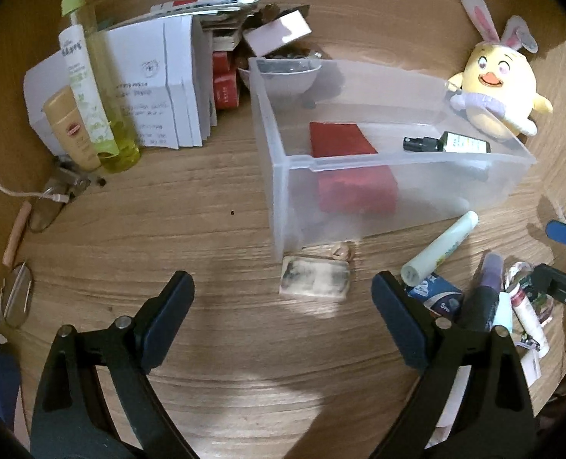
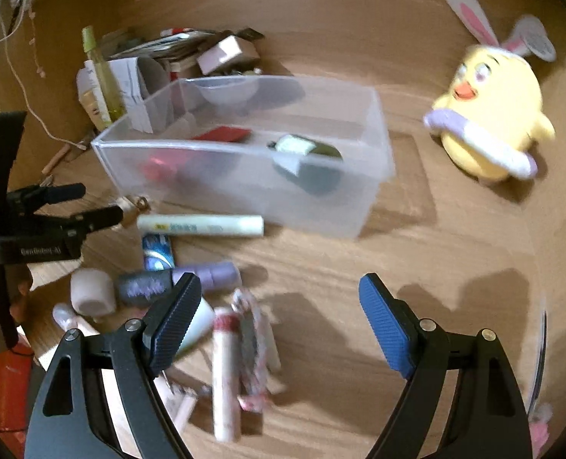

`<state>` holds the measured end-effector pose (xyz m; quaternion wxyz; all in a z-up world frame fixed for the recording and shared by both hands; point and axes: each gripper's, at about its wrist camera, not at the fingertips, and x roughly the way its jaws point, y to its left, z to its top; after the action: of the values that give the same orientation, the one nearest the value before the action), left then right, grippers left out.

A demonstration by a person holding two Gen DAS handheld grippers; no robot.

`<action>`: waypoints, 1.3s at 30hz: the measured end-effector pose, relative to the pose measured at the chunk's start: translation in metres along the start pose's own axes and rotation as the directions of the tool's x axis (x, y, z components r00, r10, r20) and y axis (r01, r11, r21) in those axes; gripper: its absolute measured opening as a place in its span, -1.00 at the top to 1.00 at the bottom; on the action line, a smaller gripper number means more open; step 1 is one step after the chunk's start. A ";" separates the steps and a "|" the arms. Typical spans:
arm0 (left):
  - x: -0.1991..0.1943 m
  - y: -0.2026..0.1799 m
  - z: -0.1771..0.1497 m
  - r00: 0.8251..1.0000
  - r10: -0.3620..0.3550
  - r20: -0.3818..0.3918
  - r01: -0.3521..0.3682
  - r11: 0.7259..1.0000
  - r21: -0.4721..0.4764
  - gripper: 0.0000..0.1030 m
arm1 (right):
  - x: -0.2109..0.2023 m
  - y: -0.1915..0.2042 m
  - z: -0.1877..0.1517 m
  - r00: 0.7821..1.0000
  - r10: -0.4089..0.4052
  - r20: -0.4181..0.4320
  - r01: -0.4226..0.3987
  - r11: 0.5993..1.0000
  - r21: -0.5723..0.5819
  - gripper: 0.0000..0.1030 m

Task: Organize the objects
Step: 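Grasp the white eraser with the left tool while the right tool grasps the braided bracelet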

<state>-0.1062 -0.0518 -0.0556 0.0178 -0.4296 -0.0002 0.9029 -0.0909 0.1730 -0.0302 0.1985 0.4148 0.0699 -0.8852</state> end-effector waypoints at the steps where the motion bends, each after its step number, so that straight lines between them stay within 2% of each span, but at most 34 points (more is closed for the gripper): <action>1: 0.001 -0.001 0.000 1.000 -0.001 -0.007 0.001 1.000 0.009 -0.63 | -0.002 -0.002 -0.003 1.000 0.001 -0.002 -0.001 1.000 0.010 -0.60; 2: 0.004 -0.003 0.000 1.000 -0.001 -0.019 0.001 1.000 0.018 -0.53 | -0.003 -0.005 -0.006 1.000 0.001 -0.004 -0.001 1.000 0.019 -0.60; 5: 0.007 -0.005 0.001 0.999 0.000 -0.034 0.001 1.000 0.029 -0.40 | -0.005 -0.010 -0.013 1.000 0.011 -0.012 -0.010 0.999 0.032 -0.58; 7: 0.008 -0.005 0.001 0.999 -0.004 -0.037 0.005 1.000 0.027 -0.34 | -0.005 -0.011 -0.016 1.000 0.018 -0.021 -0.017 0.999 0.033 -0.50; 16: 0.010 -0.004 0.001 0.999 -0.014 -0.036 0.014 1.000 0.022 0.23 | -0.004 -0.012 -0.033 0.993 0.095 -0.063 -0.091 0.994 0.064 -0.01; 18: 0.009 -0.005 0.000 0.999 -0.011 -0.034 0.011 1.000 0.025 0.23 | -0.004 -0.014 -0.034 0.992 0.107 -0.065 -0.102 0.992 0.075 0.22; 22: 0.005 -0.007 -0.003 1.000 -0.007 -0.025 0.008 1.000 0.030 0.23 | -0.004 -0.015 -0.036 0.991 0.113 -0.076 -0.108 0.991 0.077 0.47; 24: 0.003 -0.006 -0.004 1.000 -0.012 -0.022 0.012 1.000 0.023 0.23 | -0.004 -0.016 -0.037 0.991 0.112 -0.074 -0.107 0.991 0.079 0.70; 39: -0.018 -0.007 -0.011 0.999 -0.032 0.025 0.033 0.999 -0.026 0.23 | -0.032 -0.027 -0.020 0.997 0.059 0.043 -0.062 0.994 0.093 0.71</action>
<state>-0.0866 -0.0458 -0.0484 0.0268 -0.4186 -0.0191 0.9076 -0.0691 0.2126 -0.0202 0.2068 0.4078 0.0114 -0.8893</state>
